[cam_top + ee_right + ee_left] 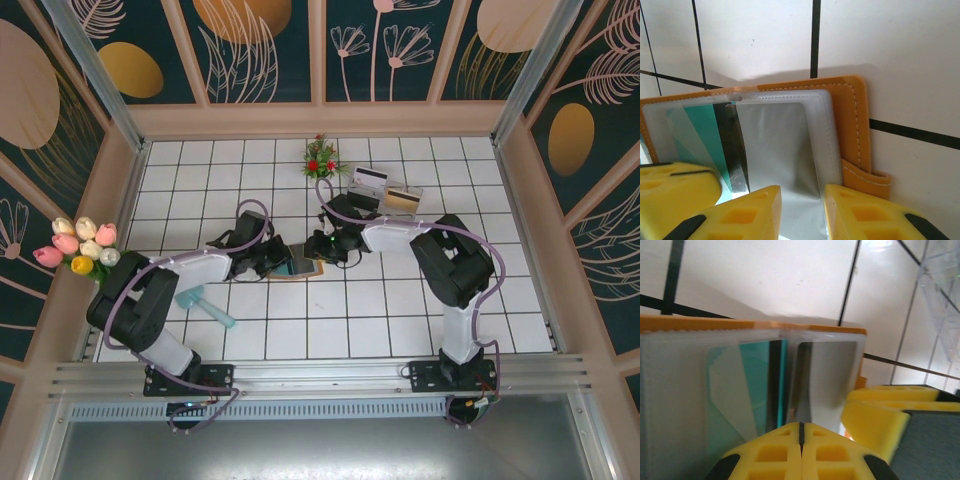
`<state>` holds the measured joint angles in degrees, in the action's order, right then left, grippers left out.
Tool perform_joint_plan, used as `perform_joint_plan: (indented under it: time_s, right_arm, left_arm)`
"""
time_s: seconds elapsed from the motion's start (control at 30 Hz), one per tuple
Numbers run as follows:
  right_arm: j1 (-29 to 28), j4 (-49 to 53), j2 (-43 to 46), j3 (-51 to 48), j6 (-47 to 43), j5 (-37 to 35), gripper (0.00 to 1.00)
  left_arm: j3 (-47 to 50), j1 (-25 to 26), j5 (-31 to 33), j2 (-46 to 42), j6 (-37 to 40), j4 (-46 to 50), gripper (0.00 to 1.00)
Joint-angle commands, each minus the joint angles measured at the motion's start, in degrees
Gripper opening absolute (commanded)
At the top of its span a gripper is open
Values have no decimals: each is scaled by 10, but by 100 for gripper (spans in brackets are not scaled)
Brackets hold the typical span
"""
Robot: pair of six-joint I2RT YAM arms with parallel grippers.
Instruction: Take the credit cards out of the card holder
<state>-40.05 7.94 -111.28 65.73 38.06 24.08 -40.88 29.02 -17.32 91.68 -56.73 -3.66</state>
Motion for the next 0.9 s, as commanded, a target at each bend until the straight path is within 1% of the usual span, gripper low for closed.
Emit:
perform_joint_plan:
  time_s: [0.0, 0.07, 0.13, 0.2, 0.27, 0.4, 0.47, 0.5, 0.7, 0.87]
  right_arm:
    - [5, 22, -3, -20, 4, -8, 31]
    - [6, 23, -3, -22, 1, -7, 31]
    - [6, 25, -4, -23, -1, -8, 31]
    - [7, 26, -4, -25, -3, -9, 31]
    - [7, 25, -4, -27, -4, -9, 31]
    - [7, 22, -7, -30, -4, -5, 31]
    - [7, 22, -8, -30, -4, -4, 31]
    - [7, 22, -9, -29, -4, -4, 31]
    - [7, 27, -14, -29, -8, -4, 31]
    - [7, 31, -21, -30, -8, -6, 31]
  left_arm:
    - [-3, -1, 23, 20, 6, -17, 7]
    - [-4, -6, 22, 27, 17, -20, 12]
    - [6, -14, -9, 33, 23, -51, 17]
    - [14, -20, -56, 40, 31, -90, 22]
    - [11, -23, -73, 46, 46, -92, 24]
    - [16, -36, -95, 62, 54, -95, 23]
    - [28, -42, -108, 61, 52, -114, 22]
    - [31, -45, -115, 78, 52, -119, 22]
    - [50, -52, -174, 103, 62, -174, 22]
    - [64, -57, -195, 102, 75, -208, 17]
